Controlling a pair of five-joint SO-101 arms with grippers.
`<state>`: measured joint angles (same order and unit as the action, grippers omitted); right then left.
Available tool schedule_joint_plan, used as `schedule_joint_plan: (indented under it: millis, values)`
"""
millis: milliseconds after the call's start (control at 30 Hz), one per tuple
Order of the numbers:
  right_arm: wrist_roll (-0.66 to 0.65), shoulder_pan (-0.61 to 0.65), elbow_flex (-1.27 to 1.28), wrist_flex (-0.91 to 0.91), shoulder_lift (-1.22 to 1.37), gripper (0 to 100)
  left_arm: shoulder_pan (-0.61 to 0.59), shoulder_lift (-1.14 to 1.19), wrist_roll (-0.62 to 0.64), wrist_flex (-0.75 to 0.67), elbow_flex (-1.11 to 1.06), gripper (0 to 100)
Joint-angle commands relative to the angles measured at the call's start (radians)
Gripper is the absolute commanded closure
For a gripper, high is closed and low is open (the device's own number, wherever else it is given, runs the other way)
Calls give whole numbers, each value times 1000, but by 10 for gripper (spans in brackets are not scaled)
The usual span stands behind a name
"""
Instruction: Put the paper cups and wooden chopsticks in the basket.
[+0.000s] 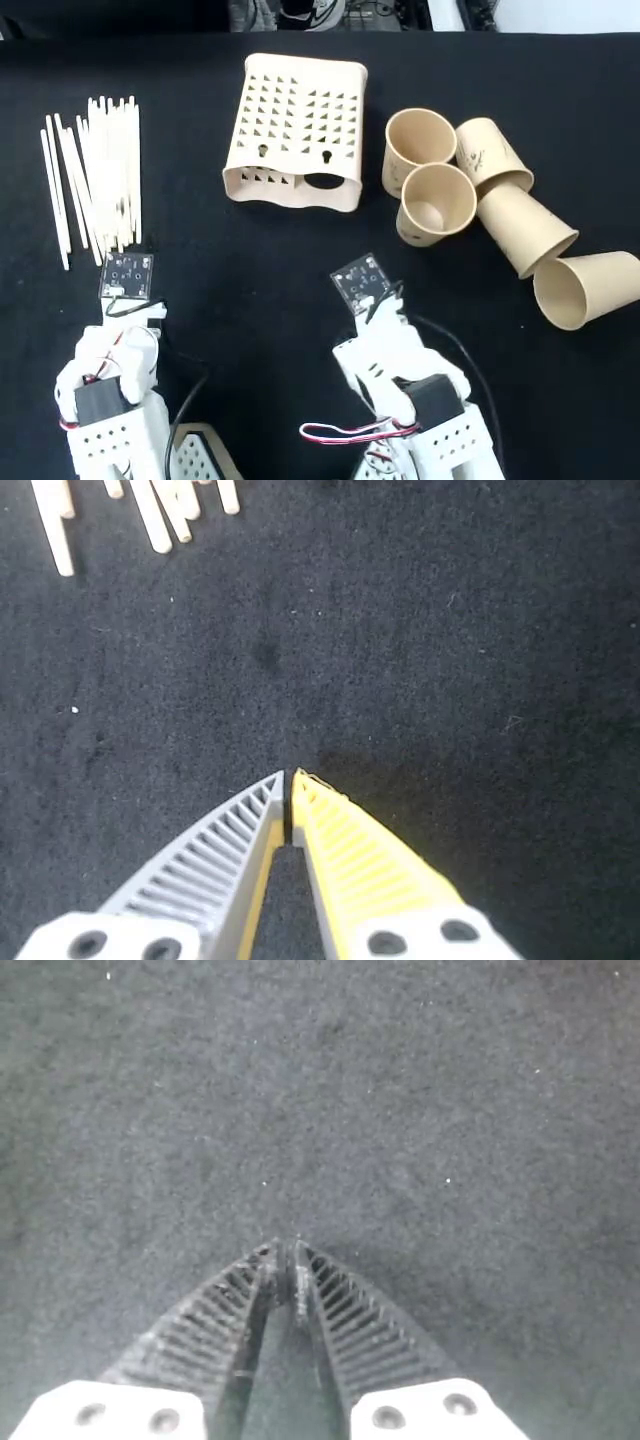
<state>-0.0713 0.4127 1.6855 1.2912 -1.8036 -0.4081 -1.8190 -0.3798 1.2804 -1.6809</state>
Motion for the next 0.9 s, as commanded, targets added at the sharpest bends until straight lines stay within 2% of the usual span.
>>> schedule_joint_plan:
  millis: [0, 667, 867]
  values:
    - [3, 12, 1, 3, -62, 985, 7, -2, -6, 5, -18, 967]
    - [11, 17, 1, 2, -62, 985, 5, -2, -6, 5, -18, 967]
    - [11, 17, 1, -55, -62, 985, 5, -2, -6, 5, -18, 967]
